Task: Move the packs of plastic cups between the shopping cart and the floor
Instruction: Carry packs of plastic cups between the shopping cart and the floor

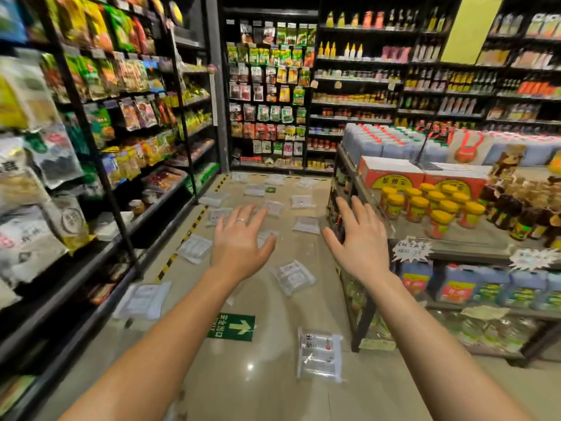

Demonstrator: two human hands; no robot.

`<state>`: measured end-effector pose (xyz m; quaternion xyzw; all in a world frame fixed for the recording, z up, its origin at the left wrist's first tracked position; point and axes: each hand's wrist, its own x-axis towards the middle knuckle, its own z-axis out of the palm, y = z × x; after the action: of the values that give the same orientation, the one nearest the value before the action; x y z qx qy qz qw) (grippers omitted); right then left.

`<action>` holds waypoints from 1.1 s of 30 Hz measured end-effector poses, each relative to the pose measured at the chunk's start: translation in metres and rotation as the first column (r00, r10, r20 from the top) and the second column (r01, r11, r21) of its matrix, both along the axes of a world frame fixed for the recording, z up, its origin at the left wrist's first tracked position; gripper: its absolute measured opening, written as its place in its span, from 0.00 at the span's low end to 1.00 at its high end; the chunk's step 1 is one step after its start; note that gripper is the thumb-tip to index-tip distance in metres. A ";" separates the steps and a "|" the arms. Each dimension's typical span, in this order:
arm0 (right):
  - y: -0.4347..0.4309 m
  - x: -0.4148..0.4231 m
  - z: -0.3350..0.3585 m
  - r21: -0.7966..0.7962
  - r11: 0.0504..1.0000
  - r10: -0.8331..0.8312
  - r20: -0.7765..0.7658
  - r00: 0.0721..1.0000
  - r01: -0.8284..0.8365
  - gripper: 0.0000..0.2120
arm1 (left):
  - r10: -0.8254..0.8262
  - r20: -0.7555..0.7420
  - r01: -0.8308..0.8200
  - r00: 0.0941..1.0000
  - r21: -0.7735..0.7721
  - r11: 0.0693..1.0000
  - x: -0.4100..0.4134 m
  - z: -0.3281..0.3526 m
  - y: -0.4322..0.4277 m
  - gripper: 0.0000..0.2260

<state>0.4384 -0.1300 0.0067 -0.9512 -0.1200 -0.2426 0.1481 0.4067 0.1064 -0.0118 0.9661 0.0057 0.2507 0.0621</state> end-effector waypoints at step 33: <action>0.026 0.391 -0.072 -0.010 0.946 -0.323 -0.076 0.943 0.323 0.33 | -0.378 -0.071 0.379 0.923 0.014 0.925 0.472 -0.038 0.014 0.30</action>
<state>0.8291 -0.1035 -0.0652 -0.9664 0.0434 -0.2273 0.1121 0.8785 0.1202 -0.0495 0.9576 -0.1823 0.2017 0.0956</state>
